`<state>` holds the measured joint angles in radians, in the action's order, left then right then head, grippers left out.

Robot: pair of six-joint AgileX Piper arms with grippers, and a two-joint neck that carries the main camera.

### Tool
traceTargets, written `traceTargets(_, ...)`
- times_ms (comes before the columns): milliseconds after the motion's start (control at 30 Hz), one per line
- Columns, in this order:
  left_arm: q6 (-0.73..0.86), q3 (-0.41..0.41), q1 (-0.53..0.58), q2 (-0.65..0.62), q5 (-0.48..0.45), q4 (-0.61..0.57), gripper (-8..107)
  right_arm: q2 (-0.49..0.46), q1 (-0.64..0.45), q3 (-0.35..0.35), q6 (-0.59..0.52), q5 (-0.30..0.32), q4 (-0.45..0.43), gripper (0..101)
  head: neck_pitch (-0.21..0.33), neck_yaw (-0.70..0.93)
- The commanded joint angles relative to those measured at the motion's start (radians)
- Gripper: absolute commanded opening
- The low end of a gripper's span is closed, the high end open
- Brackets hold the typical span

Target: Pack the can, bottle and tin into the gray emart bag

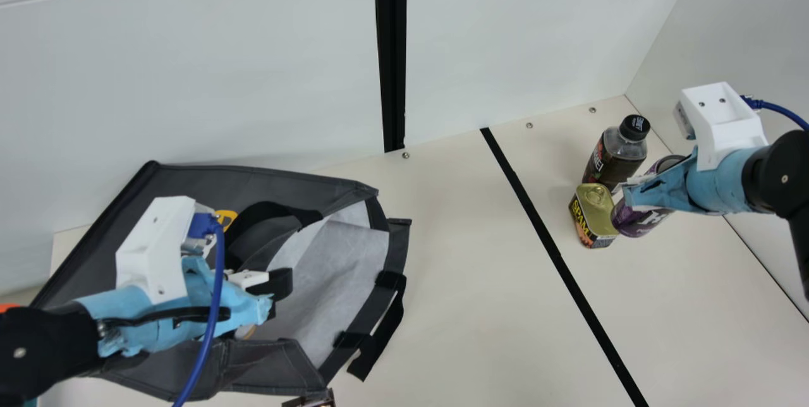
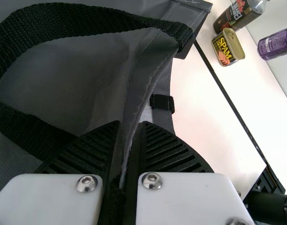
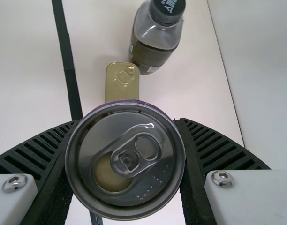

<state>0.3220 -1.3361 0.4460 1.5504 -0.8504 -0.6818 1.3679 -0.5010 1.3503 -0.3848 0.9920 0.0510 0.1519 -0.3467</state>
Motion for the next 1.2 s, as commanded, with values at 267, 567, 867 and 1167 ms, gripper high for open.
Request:
traceTargets(267,0.000,0.000,0.000,0.000,0.000,0.000,10,-0.050,0.092,-0.026,0.037,0.016,-0.021,0,0.023,-0.002)
traceTargets(567,0.000,0.000,0.000,0.000,0.000,0.000,10,-0.075,0.186,-0.034,0.074,0.037,-0.027,0,0.023,-0.002)
traceTargets(867,0.000,0.000,0.000,0.000,0.000,0.000,10,-0.088,0.270,-0.018,0.092,0.065,-0.015,0,0.023,-0.002)
traceTargets(1167,0.000,0.000,0.000,0.000,0.000,0.000,10,-0.112,0.355,-0.026,0.104,0.080,-0.017,0,0.023,-0.002)
